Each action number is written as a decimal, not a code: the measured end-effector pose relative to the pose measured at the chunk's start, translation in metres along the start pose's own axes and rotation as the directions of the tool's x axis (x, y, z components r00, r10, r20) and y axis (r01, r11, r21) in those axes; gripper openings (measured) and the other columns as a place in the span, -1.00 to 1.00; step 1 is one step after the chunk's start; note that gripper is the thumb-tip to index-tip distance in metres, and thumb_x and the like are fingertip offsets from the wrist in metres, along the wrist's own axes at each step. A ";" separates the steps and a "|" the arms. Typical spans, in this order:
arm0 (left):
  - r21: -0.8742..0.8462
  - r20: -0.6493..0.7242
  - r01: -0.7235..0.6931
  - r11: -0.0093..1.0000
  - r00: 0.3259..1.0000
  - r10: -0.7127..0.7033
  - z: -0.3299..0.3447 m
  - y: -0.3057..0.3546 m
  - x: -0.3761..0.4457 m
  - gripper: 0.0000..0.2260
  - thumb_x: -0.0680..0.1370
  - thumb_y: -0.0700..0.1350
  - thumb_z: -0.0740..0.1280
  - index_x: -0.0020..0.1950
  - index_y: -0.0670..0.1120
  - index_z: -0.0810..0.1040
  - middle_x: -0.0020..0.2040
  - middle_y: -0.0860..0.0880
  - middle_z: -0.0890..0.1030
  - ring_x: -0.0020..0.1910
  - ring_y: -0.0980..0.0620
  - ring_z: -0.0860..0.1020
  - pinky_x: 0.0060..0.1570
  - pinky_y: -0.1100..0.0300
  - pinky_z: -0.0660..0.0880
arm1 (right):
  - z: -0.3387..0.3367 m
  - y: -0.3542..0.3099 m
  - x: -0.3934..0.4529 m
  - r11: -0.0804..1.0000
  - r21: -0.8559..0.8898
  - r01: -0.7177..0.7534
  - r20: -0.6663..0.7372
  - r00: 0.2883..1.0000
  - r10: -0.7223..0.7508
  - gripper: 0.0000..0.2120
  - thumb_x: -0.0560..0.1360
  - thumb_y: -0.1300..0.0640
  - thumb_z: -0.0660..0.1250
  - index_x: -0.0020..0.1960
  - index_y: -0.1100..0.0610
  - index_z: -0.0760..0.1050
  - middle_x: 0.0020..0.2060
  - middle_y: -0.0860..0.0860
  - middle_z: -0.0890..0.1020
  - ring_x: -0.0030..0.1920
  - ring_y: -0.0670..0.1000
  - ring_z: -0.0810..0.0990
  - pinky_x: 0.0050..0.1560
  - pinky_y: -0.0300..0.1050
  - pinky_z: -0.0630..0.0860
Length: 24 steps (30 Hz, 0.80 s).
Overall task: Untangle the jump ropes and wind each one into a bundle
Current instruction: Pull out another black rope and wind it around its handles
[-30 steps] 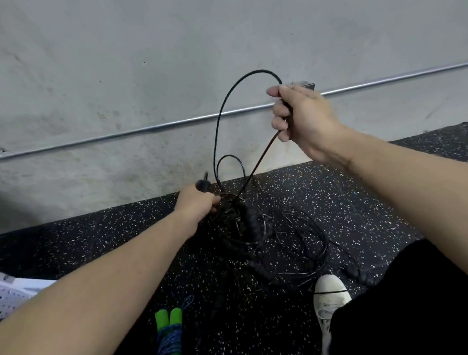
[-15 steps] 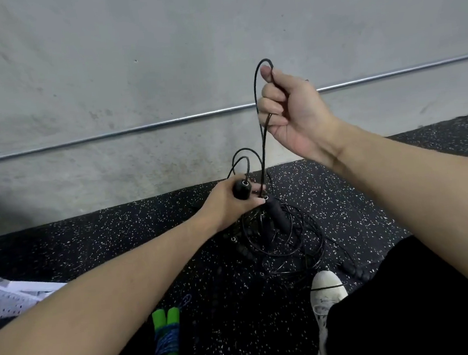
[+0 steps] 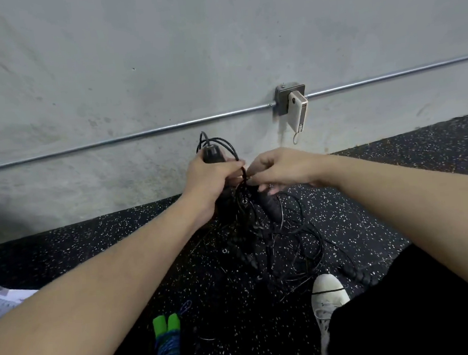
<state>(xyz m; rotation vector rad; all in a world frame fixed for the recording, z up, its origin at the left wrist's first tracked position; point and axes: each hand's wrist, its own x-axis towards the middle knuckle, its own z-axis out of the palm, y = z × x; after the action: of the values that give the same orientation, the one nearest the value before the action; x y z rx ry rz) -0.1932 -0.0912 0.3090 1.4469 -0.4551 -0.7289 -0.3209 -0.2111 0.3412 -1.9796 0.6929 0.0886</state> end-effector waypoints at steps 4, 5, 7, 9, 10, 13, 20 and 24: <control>-0.144 -0.037 0.031 0.989 0.999 -0.037 0.007 0.011 -0.006 -0.76 0.44 -0.37 0.51 -0.16 -0.13 0.50 -0.20 -0.15 0.67 -0.26 -0.05 0.65 -0.27 0.12 0.61 | 0.005 -0.003 0.005 0.978 -0.168 0.125 -0.212 0.964 -0.159 -0.85 0.50 0.05 0.48 -0.03 0.13 0.70 -0.31 0.02 0.68 -0.39 -0.23 0.52 -0.34 -0.41 0.41; -0.144 -0.043 0.031 0.989 0.998 -0.037 0.008 0.012 -0.008 -0.77 0.45 -0.37 0.51 -0.18 -0.13 0.50 -0.21 -0.14 0.67 -0.25 -0.04 0.66 -0.27 0.13 0.62 | 0.007 -0.004 0.006 0.960 -0.240 0.143 -0.223 0.955 -0.198 -0.83 0.50 0.04 0.47 -0.07 0.14 0.70 -0.37 -0.02 0.63 -0.45 -0.27 0.48 -0.40 -0.44 0.34; -0.018 -0.067 -0.014 1.000 0.998 0.013 0.007 0.012 -0.009 -0.79 0.46 -0.29 0.54 -0.14 -0.12 0.52 -0.22 -0.08 0.65 -0.24 0.02 0.67 -0.28 0.18 0.61 | 0.009 -0.005 0.008 0.921 -0.358 0.152 -0.212 0.948 -0.238 -0.82 0.53 0.02 0.45 -0.13 0.14 0.66 -0.43 -0.06 0.54 -0.48 -0.25 0.44 -0.44 -0.41 0.31; 0.226 -0.051 -0.091 0.970 0.993 0.105 0.004 0.008 -0.011 -0.76 0.43 -0.12 0.60 -0.10 -0.09 0.54 -0.25 0.03 0.64 -0.29 0.16 0.63 -0.29 0.27 0.57 | 0.009 -0.004 0.010 0.891 -0.430 0.145 -0.212 0.943 -0.255 -0.79 0.56 0.04 0.40 -0.14 0.16 0.62 -0.37 0.01 0.55 -0.41 -0.16 0.45 -0.44 -0.39 0.31; 0.312 -0.012 -0.109 0.944 0.993 0.118 0.003 0.005 -0.013 -0.73 0.41 -0.05 0.62 -0.11 -0.07 0.54 -0.27 0.06 0.62 -0.33 0.20 0.59 -0.29 0.30 0.56 | 0.007 -0.004 0.011 0.885 -0.445 0.133 -0.219 0.943 -0.252 -0.80 0.58 0.06 0.37 -0.12 0.18 0.60 -0.33 0.03 0.57 -0.34 -0.07 0.47 -0.43 -0.40 0.31; 0.390 0.074 -0.037 0.920 0.997 0.009 -0.001 -0.011 -0.015 -0.70 0.39 -0.04 0.63 -0.13 -0.04 0.53 -0.29 0.07 0.58 -0.31 0.14 0.56 -0.27 0.18 0.56 | 0.003 -0.001 0.012 0.904 -0.417 0.091 -0.256 0.943 -0.213 -0.80 0.63 0.03 0.29 -0.09 0.13 0.47 -0.31 -0.02 0.54 -0.31 -0.06 0.46 -0.43 -0.41 0.30; 0.387 -0.010 0.085 0.918 0.996 -0.088 -0.007 -0.019 -0.003 -0.79 0.51 -0.32 0.43 0.01 -0.05 0.54 -0.18 -0.09 0.66 -0.27 -0.03 0.66 -0.15 0.05 0.62 | -0.004 -0.007 0.014 0.992 0.044 0.121 -0.342 0.935 -0.099 -0.83 0.71 0.09 0.11 -0.03 0.15 0.31 -0.27 0.08 0.69 -0.26 0.06 0.71 -0.06 0.11 0.67; 0.361 -0.033 0.090 0.928 0.996 -0.084 -0.010 -0.018 0.003 -0.84 0.49 -0.33 0.43 -0.03 -0.13 0.53 -0.31 -0.11 0.62 -0.45 0.02 0.61 -0.33 0.11 0.56 | -0.002 -0.014 0.015 0.970 0.162 0.184 -0.460 0.883 -0.091 -0.85 0.71 0.13 0.09 0.03 0.20 0.29 -0.31 0.19 0.60 -0.49 0.04 0.62 -0.51 -0.15 0.54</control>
<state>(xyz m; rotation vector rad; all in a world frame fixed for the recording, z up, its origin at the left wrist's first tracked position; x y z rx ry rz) -0.1874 -0.0853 0.2901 1.8287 -0.5345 -0.7278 -0.3018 -0.2143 0.3479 -1.8578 0.8143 -0.5262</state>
